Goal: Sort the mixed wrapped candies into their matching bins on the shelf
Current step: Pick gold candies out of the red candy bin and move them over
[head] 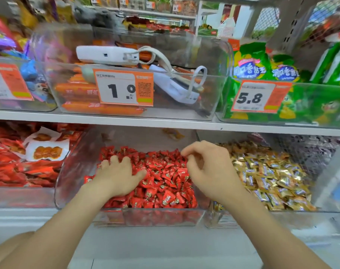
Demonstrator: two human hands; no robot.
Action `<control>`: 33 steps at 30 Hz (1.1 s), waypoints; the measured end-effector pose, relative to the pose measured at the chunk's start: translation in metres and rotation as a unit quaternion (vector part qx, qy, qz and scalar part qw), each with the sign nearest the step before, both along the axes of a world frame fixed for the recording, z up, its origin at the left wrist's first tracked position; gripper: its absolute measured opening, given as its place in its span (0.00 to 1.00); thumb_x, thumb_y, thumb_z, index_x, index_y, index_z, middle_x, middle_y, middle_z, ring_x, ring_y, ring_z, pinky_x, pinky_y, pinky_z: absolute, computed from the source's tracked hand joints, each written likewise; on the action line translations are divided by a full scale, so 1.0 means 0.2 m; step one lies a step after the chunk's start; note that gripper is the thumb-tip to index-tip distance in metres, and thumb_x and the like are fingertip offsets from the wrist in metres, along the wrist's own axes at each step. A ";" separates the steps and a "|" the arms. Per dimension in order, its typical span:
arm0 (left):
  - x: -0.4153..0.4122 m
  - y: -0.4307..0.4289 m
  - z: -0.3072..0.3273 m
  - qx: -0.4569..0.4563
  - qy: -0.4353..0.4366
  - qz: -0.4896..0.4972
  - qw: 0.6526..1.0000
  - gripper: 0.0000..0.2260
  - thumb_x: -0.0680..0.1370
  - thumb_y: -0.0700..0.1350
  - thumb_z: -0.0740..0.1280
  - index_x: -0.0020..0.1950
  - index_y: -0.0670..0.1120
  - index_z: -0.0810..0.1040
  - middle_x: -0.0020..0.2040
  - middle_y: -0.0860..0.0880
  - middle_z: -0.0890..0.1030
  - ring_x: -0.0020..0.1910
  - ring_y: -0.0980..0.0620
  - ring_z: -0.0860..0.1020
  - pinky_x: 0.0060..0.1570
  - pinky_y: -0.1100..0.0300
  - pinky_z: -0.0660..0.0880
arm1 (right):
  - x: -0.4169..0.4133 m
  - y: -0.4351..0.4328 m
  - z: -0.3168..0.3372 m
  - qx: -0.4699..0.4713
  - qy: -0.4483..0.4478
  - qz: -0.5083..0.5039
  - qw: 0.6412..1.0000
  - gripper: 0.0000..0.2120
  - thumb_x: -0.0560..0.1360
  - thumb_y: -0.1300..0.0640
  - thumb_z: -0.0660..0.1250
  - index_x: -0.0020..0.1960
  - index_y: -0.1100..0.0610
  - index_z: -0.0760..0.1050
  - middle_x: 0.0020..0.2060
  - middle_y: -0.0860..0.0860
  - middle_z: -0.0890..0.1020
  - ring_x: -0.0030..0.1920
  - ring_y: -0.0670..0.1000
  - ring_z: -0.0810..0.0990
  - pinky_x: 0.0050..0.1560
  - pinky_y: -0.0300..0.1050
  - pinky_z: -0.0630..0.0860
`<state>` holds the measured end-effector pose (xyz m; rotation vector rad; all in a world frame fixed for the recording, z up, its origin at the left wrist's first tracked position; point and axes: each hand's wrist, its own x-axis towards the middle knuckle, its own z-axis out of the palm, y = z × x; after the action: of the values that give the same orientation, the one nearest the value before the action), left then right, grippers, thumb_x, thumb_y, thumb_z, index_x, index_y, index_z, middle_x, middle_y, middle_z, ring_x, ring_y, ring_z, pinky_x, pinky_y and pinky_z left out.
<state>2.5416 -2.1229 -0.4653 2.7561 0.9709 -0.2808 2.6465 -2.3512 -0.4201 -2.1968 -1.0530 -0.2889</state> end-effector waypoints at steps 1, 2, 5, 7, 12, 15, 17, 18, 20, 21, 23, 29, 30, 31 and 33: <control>0.02 0.07 -0.01 -0.020 0.027 0.030 0.999 0.40 0.80 0.73 0.52 0.81 0.44 0.61 0.79 0.36 0.62 0.77 0.32 0.62 0.74 0.42 0.63 | -0.03 0.09 -0.02 -0.026 0.008 0.032 0.999 0.10 0.77 0.58 0.66 0.51 0.47 0.85 0.44 0.42 0.83 0.43 0.43 0.81 0.51 0.40 0.76; 0.04 0.15 -0.02 -0.033 0.040 0.053 0.997 0.42 0.80 0.73 0.51 0.82 0.42 0.59 0.80 0.34 0.61 0.78 0.31 0.62 0.75 0.42 0.62 | -0.06 0.18 -0.04 -0.060 0.019 0.056 0.996 0.11 0.77 0.57 0.65 0.52 0.48 0.85 0.44 0.43 0.83 0.45 0.45 0.81 0.53 0.43 0.77; 0.10 0.31 -0.03 -0.063 0.000 0.063 0.996 0.37 0.84 0.66 0.54 0.80 0.37 0.64 0.78 0.33 0.67 0.76 0.34 0.68 0.74 0.48 0.67 | -0.07 0.45 -0.14 -0.151 0.026 0.097 0.983 0.13 0.76 0.57 0.62 0.54 0.49 0.84 0.47 0.48 0.86 0.50 0.53 0.84 0.53 0.50 0.81; 0.13 0.38 -0.05 -0.074 -0.013 0.034 0.997 0.24 0.86 0.55 0.58 0.74 0.38 0.73 0.72 0.36 0.75 0.71 0.37 0.74 0.68 0.54 0.71 | -0.04 0.61 -0.20 -0.196 0.018 0.097 0.976 0.12 0.77 0.57 0.61 0.53 0.51 0.83 0.47 0.52 0.86 0.50 0.59 0.84 0.51 0.53 0.82; 0.17 0.46 -0.13 -0.078 -0.003 -0.022 0.997 0.17 0.80 0.46 0.62 0.67 0.44 0.78 0.66 0.41 0.81 0.62 0.42 0.79 0.59 0.56 0.76 | 0.11 0.89 -0.33 -0.224 0.031 0.086 0.970 0.11 0.83 0.57 0.61 0.63 0.57 0.76 0.59 0.61 0.81 0.59 0.64 0.80 0.55 0.55 0.79; 0.17 0.37 -0.07 -0.102 0.061 -0.055 0.991 0.17 0.85 0.47 0.58 0.67 0.41 0.80 0.66 0.41 0.81 0.60 0.43 0.80 0.61 0.54 0.75 | 0.19 0.95 -0.37 -0.200 0.052 0.154 0.966 0.19 0.82 0.62 0.63 0.72 0.58 0.75 0.65 0.61 0.81 0.64 0.64 0.79 0.64 0.56 0.77; 0.15 0.31 -0.05 -0.106 0.099 -0.075 0.987 0.19 0.87 0.49 0.54 0.72 0.42 0.76 0.71 0.40 0.77 0.65 0.41 0.77 0.66 0.51 0.72 | 0.23 0.96 -0.38 -0.224 0.073 0.196 0.952 0.23 0.82 0.64 0.62 0.76 0.55 0.74 0.71 0.58 0.79 0.69 0.62 0.77 0.70 0.54 0.73; 0.13 0.30 -0.05 -0.110 0.112 -0.081 0.984 0.21 0.88 0.49 0.52 0.76 0.42 0.73 0.76 0.39 0.73 0.71 0.40 0.73 0.70 0.50 0.69 | 0.24 0.96 -0.38 -0.250 0.083 0.206 0.943 0.24 0.82 0.64 0.61 0.76 0.53 0.74 0.73 0.57 0.77 0.71 0.61 0.75 0.72 0.53 0.71; 0.10 0.28 -0.05 -0.118 0.134 -0.077 0.981 0.23 0.89 0.51 0.49 0.81 0.42 0.65 0.81 0.38 0.64 0.78 0.39 0.65 0.75 0.51 0.62 | 0.27 0.96 -0.38 -0.313 0.082 0.195 0.926 0.23 0.81 0.61 0.60 0.73 0.48 0.77 0.74 0.54 0.77 0.72 0.61 0.74 0.73 0.53 0.71; 0.08 0.27 -0.05 -0.116 0.144 -0.081 0.979 0.24 0.89 0.54 0.48 0.82 0.44 0.63 0.82 0.38 0.61 0.80 0.39 0.62 0.77 0.50 0.60 | 0.28 0.96 -0.37 -0.347 0.065 0.173 0.920 0.21 0.80 0.57 0.60 0.70 0.46 0.80 0.72 0.53 0.78 0.71 0.61 0.75 0.73 0.55 0.70; 0.04 0.26 -0.04 -0.107 0.154 -0.102 0.977 0.28 0.87 0.61 0.47 0.84 0.48 0.60 0.84 0.39 0.58 0.82 0.39 0.59 0.80 0.47 0.57 | 0.27 0.96 -0.33 -0.392 0.019 0.107 0.914 0.14 0.81 0.49 0.60 0.60 0.50 0.81 0.66 0.55 0.81 0.68 0.62 0.75 0.71 0.58 0.68; 0.02 0.27 -0.02 -0.118 0.135 -0.110 0.977 0.26 0.88 0.59 0.48 0.82 0.49 0.63 0.84 0.41 0.59 0.83 0.41 0.54 0.81 0.45 0.52 | 0.23 1.04 -0.33 -0.308 -0.032 0.074 0.948 0.11 0.77 0.58 0.68 0.58 0.54 0.82 0.59 0.56 0.82 0.64 0.61 0.77 0.64 0.51 0.73; 0.01 0.27 -0.01 -0.118 0.127 -0.106 0.979 0.25 0.88 0.58 0.47 0.80 0.48 0.65 0.83 0.41 0.61 0.83 0.42 0.54 0.81 0.45 0.51 | 0.24 1.07 -0.36 -0.286 0.014 0.105 0.952 0.13 0.78 0.61 0.67 0.61 0.53 0.82 0.62 0.56 0.83 0.64 0.61 0.79 0.64 0.49 0.75; 0.00 0.27 -0.01 -0.113 0.128 -0.107 0.980 0.25 0.88 0.58 0.46 0.79 0.48 0.66 0.83 0.42 0.61 0.83 0.42 0.53 0.81 0.44 0.49 | 0.24 1.09 -0.38 -0.279 0.053 0.133 0.949 0.17 0.79 0.63 0.66 0.65 0.52 0.82 0.64 0.56 0.82 0.65 0.60 0.79 0.64 0.48 0.77; -0.03 0.27 -0.01 -0.102 0.135 -0.106 0.980 0.26 0.87 0.60 0.46 0.80 0.49 0.66 0.84 0.43 0.57 0.84 0.40 0.47 0.79 0.39 0.47 | 0.24 1.11 -0.43 -0.306 0.071 0.161 0.936 0.24 0.79 0.65 0.63 0.72 0.47 0.78 0.69 0.56 0.81 0.65 0.61 0.80 0.64 0.51 0.78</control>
<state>2.5362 -2.0689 -0.4664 2.6755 0.6572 -0.7606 2.6942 -2.1286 -0.5060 -2.4614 -1.5433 0.3942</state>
